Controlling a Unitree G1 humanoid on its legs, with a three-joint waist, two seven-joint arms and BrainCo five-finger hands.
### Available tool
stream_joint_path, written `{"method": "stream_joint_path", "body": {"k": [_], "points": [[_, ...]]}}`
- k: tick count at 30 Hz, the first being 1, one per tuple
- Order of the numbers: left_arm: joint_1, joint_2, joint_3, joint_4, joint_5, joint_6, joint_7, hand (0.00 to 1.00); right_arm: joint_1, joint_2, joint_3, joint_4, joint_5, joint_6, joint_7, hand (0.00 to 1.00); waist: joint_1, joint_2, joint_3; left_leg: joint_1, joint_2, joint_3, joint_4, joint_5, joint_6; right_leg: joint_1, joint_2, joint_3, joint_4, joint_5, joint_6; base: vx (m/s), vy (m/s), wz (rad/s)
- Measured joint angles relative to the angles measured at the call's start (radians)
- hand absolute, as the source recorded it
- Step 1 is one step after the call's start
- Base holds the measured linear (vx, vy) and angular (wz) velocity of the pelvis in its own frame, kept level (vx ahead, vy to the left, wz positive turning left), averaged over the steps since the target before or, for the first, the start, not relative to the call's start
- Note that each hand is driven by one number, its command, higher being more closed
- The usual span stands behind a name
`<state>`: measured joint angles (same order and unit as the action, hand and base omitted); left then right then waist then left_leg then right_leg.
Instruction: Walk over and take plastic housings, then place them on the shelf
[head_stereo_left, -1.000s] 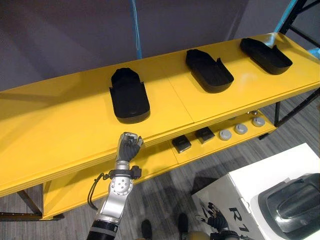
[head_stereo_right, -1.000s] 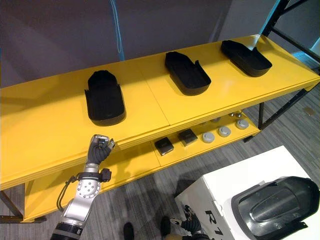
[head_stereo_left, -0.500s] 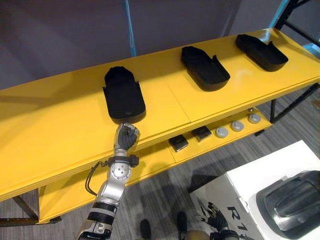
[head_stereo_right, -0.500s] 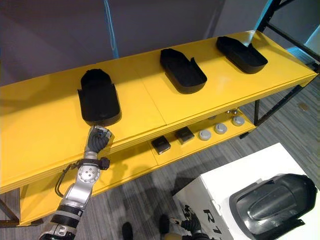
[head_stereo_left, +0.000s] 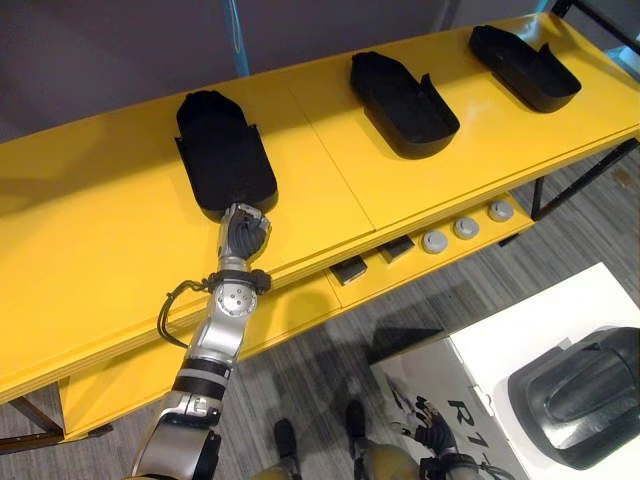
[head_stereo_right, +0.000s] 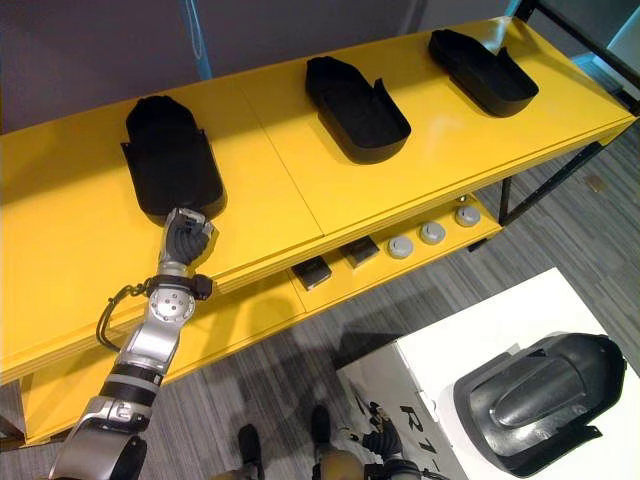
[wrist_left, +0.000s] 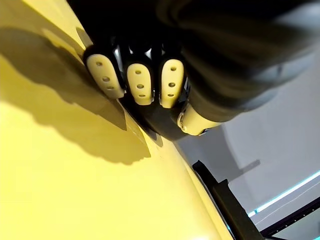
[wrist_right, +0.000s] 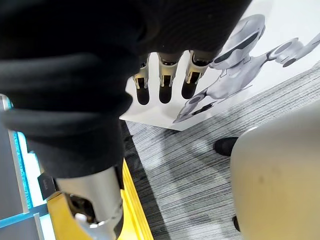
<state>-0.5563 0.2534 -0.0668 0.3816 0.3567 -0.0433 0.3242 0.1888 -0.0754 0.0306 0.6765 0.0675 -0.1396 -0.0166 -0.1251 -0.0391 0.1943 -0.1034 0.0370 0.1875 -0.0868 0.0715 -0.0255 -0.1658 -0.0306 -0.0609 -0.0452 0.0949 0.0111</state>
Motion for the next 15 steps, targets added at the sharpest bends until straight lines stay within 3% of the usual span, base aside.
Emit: {"method": "stream_joint_path", "body": {"k": [15], "points": [[-0.104, -0.017, -0.008, 0.023, -0.021, 0.019, 0.0, 1.0, 0.012, -0.006, 0.001, -0.046, 0.002, 0.0, -0.001, 0.0, -0.004, 0.0, 0.032, -0.016, -0.002, 0.009, 0.0, 0.002, 0.003, -0.039, -0.001, 0.02, 0.036, -0.005, -0.001, -0.03, 0.017, -0.03]]}}
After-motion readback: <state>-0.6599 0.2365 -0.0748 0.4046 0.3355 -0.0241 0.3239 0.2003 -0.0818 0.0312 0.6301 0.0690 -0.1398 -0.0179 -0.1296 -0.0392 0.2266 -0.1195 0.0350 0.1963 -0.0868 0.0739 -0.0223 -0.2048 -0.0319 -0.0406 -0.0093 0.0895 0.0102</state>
